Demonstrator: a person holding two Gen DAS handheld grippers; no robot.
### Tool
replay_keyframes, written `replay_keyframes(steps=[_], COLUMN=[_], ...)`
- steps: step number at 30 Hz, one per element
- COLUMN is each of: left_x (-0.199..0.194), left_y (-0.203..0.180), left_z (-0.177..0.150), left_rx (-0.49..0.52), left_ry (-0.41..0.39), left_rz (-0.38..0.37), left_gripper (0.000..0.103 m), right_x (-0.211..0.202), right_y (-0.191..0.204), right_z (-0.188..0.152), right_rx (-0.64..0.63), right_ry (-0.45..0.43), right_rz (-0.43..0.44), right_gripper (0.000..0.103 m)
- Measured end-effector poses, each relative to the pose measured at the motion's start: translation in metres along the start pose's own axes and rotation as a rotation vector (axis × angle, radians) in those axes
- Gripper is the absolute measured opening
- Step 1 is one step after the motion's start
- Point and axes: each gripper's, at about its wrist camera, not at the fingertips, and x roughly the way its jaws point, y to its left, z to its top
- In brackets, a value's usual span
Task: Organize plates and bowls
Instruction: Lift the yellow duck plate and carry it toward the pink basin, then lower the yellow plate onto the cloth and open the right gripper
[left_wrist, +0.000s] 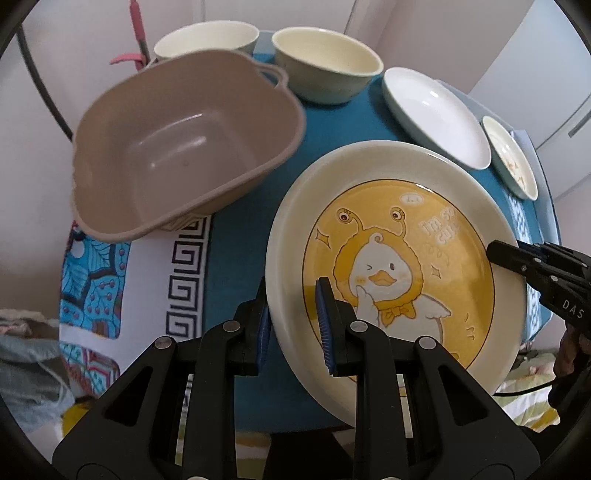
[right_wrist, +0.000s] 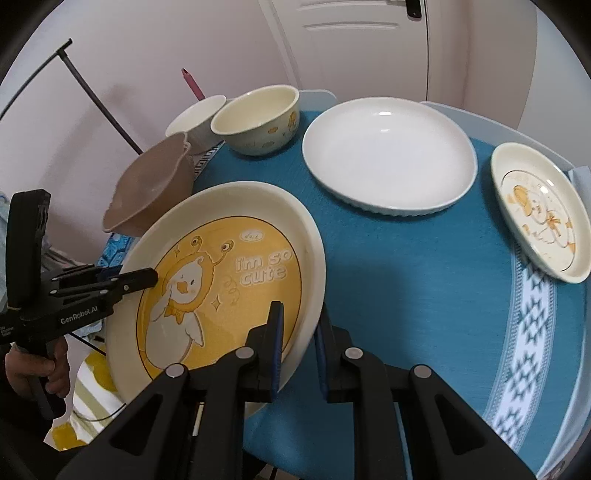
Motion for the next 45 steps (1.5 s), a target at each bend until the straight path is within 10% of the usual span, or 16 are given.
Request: replay_keyframes(steps=[20, 24, 29, 33, 43, 45], left_x=[0.012, 0.016, 0.012, -0.002, -0.109, -0.138], left_y=[-0.011, -0.016, -0.027, -0.038, -0.103, -0.125], left_z=[0.008, 0.008, 0.006, 0.007, 0.036, 0.046], left_rx=[0.143, 0.154, 0.181, 0.18, 0.139, 0.125], left_ry=[0.006, 0.019, 0.004, -0.017, -0.308, -0.423], left_rz=[0.017, 0.022, 0.038, 0.057, 0.058, 0.084], left_gripper=[0.025, 0.074, 0.076, 0.076, 0.084, 0.103], right_x=[0.01, 0.008, 0.005, -0.008, -0.125, -0.148], right_y=[-0.006, -0.007, -0.004, -0.006, -0.026, -0.031], right_z=[-0.013, -0.014, -0.015, -0.013, 0.017, 0.026], right_rx=[0.131, 0.146, 0.138, 0.133, 0.033, 0.003], right_ry=[0.028, 0.021, 0.008, 0.004, -0.259, -0.308], right_rz=[-0.012, -0.001, 0.012, 0.01, -0.041, -0.055], right_gripper=[0.015, 0.018, 0.055, 0.055, 0.057, 0.083])
